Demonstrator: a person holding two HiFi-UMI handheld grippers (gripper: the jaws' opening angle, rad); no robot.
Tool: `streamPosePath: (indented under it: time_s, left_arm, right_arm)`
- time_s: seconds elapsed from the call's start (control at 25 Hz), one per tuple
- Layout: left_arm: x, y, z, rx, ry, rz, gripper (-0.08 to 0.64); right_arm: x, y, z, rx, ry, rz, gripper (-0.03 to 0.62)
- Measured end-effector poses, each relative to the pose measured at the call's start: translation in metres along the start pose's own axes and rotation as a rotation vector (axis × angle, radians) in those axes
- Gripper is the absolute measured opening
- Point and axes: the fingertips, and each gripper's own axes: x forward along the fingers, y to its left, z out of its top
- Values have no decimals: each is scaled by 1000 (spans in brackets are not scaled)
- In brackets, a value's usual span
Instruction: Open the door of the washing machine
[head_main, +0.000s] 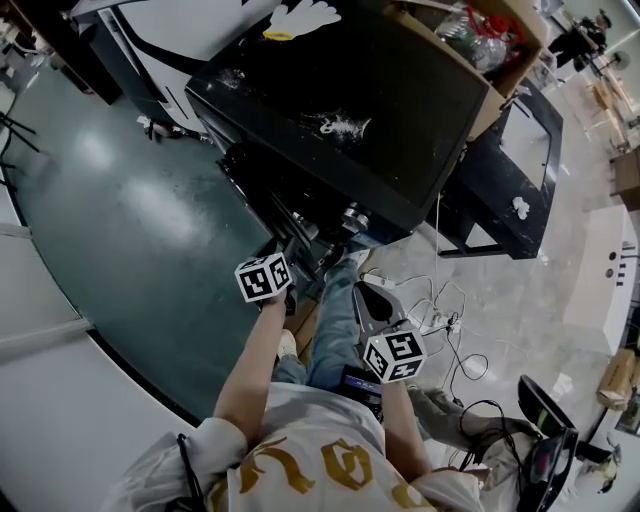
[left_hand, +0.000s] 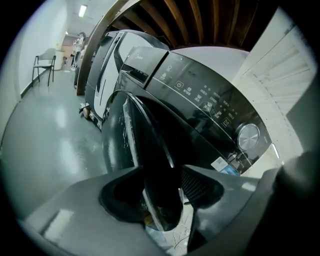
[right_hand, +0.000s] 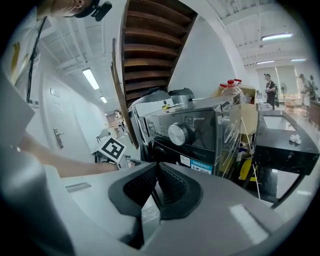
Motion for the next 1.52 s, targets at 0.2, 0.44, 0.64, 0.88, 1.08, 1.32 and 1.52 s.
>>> streamPosePath:
  time_s: [0.2, 0.44, 0.64, 0.88, 1.08, 1.32, 1.52]
  left_arm:
    - [-12, 11, -7, 6, 7, -4, 221]
    - [-30, 28, -14, -1, 1, 13, 199]
    - [-44, 44, -20, -8, -3, 32, 185]
    - [-65, 69, -26, -26, -18, 63, 162]
    - [-81, 92, -28, -23, -19, 89, 147]
    - [-99, 117, -26, -3, -23, 122, 143]
    - [-115, 141, -23, 3, -33, 150, 138]
  right_arm:
    - [5, 11, -2, -11, 4, 21, 32]
    - [11, 33, -1, -34, 6, 65, 32]
    - [16, 46, -2, -54, 9, 95, 32]
    - [25, 64, -7, -70, 14, 124, 32]
    - [35, 85, -10, -85, 23, 166, 32]
    - [49, 109, -9, -106, 34, 224, 29]
    - [57, 123, -10, -118, 34, 251, 18]
